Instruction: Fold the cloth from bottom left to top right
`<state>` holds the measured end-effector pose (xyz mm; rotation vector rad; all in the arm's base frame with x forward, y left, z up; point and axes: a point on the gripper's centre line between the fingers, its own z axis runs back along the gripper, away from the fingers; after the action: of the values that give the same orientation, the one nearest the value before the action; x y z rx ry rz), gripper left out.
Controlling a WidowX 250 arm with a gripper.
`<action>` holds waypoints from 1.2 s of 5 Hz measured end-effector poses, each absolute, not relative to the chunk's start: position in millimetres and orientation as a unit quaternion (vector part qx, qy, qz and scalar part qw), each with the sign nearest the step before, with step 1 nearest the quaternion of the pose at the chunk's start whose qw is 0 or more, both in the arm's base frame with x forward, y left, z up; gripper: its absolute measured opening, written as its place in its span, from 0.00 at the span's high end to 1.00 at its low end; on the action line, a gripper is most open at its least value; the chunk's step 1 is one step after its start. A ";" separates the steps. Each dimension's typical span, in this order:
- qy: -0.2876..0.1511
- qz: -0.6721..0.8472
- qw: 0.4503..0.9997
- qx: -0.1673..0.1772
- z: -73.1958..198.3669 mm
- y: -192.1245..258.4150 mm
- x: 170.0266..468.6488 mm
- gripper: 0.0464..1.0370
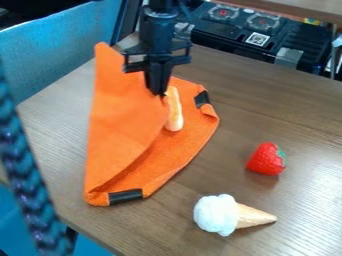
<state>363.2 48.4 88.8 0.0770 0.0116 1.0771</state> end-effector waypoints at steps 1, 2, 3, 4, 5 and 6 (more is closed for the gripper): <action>0.005 0.518 0.855 0.032 89.6 35.0 378.5 0.99; 0.011 0.524 0.851 0.032 85.5 24.0 391.8 0.99; 0.017 0.526 0.850 0.027 84.5 7.6 402.6 0.99; 0.014 0.515 0.857 0.024 80.1 -12.6 411.7 0.99; 0.014 0.502 0.864 0.035 66.2 -23.3 415.6 0.98; -0.003 0.482 0.875 0.042 50.6 -26.1 422.9 0.83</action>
<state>422.9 -26.1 50.6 0.0868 -0.0073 1.0072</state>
